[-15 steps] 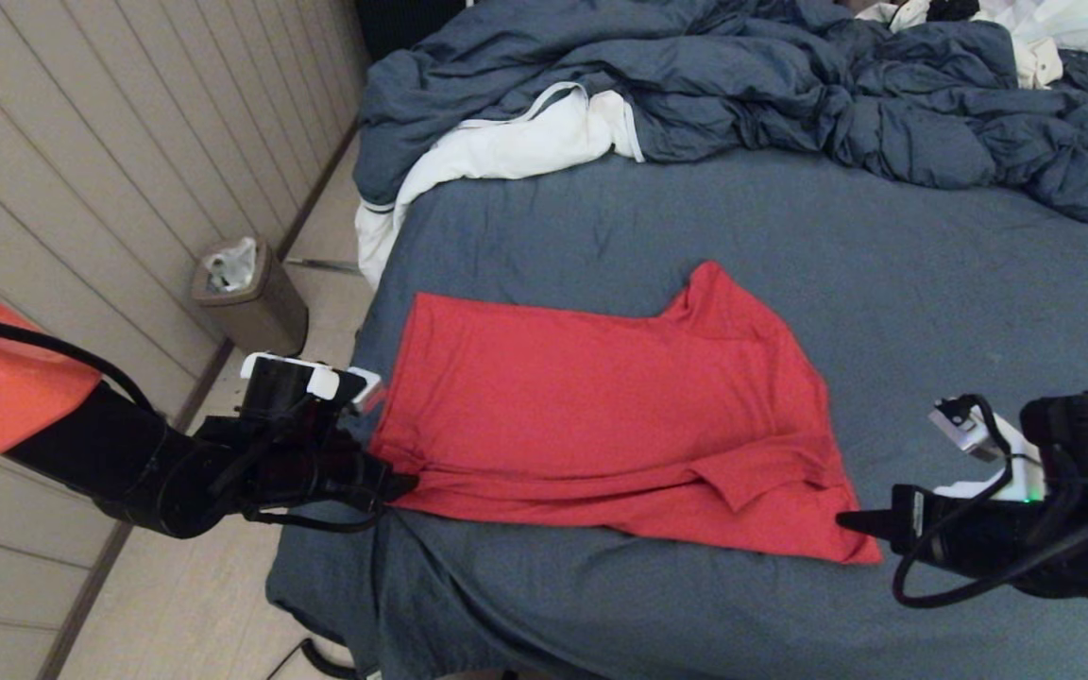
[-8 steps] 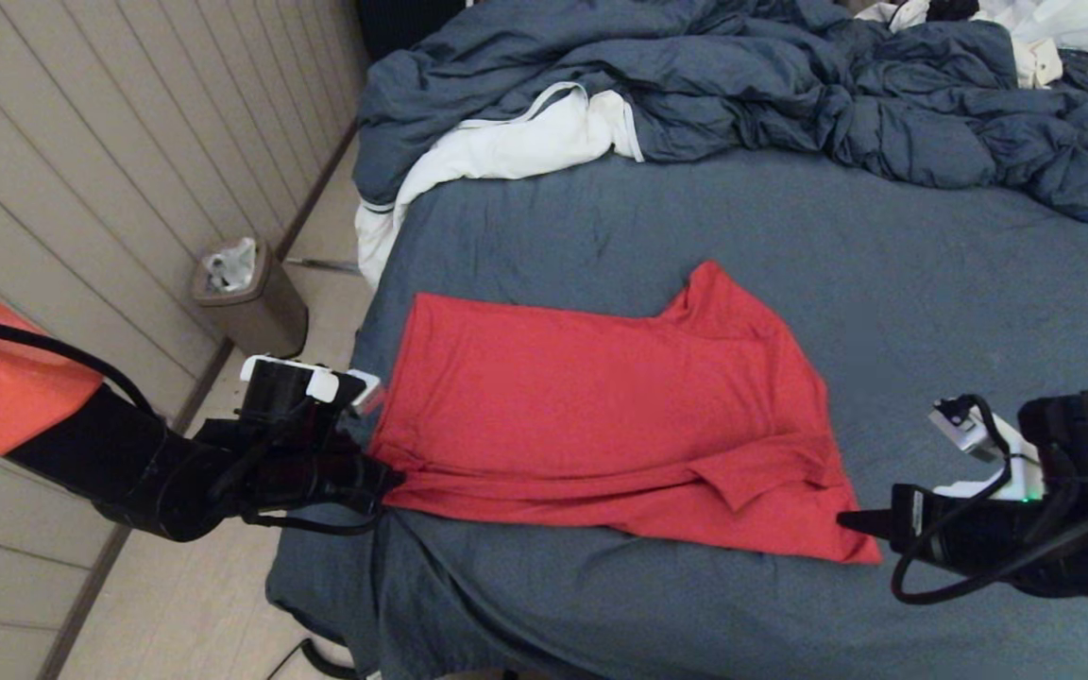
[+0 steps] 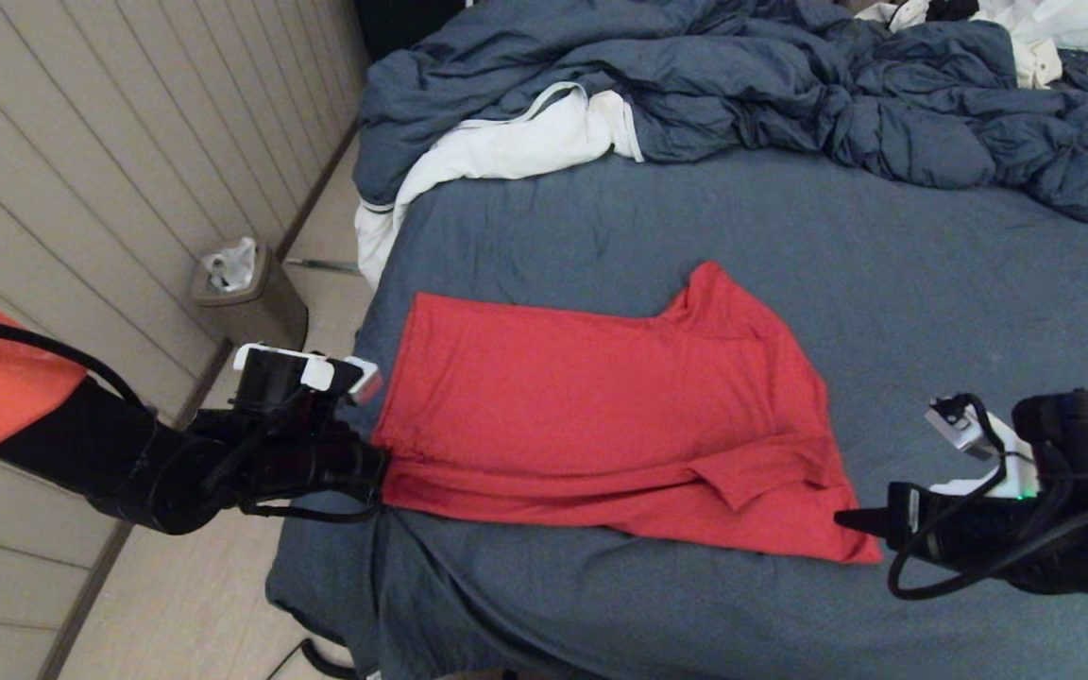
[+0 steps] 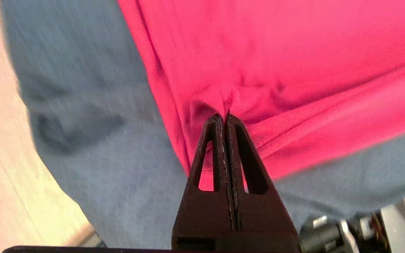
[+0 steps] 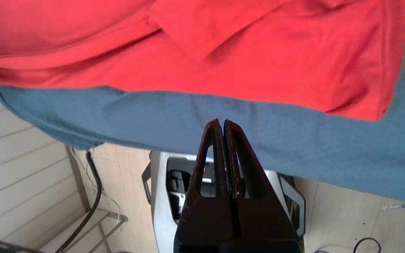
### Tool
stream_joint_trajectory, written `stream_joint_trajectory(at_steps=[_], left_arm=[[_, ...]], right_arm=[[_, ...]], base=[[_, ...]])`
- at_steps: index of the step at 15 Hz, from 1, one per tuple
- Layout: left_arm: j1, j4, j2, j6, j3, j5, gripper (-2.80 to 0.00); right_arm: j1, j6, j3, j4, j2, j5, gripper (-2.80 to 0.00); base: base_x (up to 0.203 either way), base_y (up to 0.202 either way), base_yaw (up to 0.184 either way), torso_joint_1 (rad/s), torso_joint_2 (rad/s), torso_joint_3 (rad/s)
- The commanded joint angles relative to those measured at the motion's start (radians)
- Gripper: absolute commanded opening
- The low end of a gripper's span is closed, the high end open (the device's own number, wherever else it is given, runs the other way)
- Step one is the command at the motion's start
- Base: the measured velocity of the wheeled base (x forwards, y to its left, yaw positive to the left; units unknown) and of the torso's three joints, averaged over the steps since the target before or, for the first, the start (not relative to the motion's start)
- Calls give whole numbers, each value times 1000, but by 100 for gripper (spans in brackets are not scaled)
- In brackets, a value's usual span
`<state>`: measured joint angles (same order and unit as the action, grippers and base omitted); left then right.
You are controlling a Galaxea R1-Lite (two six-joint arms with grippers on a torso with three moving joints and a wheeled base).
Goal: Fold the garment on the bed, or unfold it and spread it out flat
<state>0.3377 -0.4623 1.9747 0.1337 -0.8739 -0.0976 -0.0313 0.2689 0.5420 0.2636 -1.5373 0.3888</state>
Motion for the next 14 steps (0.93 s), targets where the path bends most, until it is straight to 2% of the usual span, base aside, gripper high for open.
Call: stream_joint_trajectory(at_steps=[1,5,8,14], left_arm=[[-1,-6,-6,-5,-59,-1,-280],[-1,6,16,-28,-177,1,-280],[0,4,58,-32,-216,1,-280],[-2,-4,89,-30,-176,-5,-280]], right_arm=[[1,3,15,6,-3,2,-280],[1,7,45,8,2,-1,-280],[-1,9,86,6,-2,-7,-280],[2,9,113,5,-20,-13,-280]], base=[[0,0,0,0,0,0],[0,0,0,0,0,0],[0,0,0,0,0,0],[0,0,0,0,0,0]])
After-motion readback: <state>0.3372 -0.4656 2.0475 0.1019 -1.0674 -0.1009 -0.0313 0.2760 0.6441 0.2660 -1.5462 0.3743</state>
